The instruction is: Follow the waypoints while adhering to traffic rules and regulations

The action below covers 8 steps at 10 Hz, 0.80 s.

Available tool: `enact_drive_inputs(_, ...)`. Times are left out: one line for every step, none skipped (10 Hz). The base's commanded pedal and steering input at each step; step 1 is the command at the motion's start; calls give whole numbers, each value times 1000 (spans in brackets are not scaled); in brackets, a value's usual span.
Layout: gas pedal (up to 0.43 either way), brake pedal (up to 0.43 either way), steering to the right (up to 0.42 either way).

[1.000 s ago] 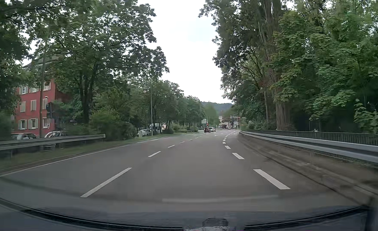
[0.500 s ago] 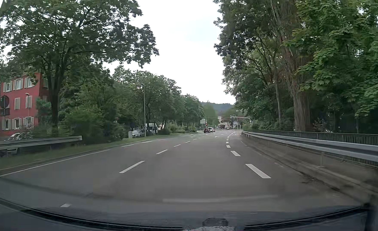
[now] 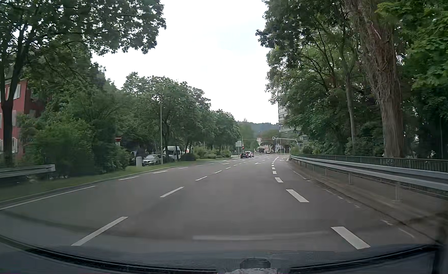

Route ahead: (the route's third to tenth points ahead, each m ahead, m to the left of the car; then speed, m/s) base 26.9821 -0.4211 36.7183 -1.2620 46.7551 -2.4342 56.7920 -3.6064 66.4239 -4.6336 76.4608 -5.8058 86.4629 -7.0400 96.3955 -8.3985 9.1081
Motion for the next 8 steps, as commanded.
enact_drive_inputs(87, 0, 7)
enact_drive_inputs(87, 0, 8)
enact_drive_inputs(87, 0, 11)
enact_drive_inputs(87, 0, 12)
enact_drive_inputs(87, 0, 14)
enact_drive_inputs(87, 0, 16)
enact_drive_inputs(87, 0, 17)
enact_drive_inputs(87, 0, 17)
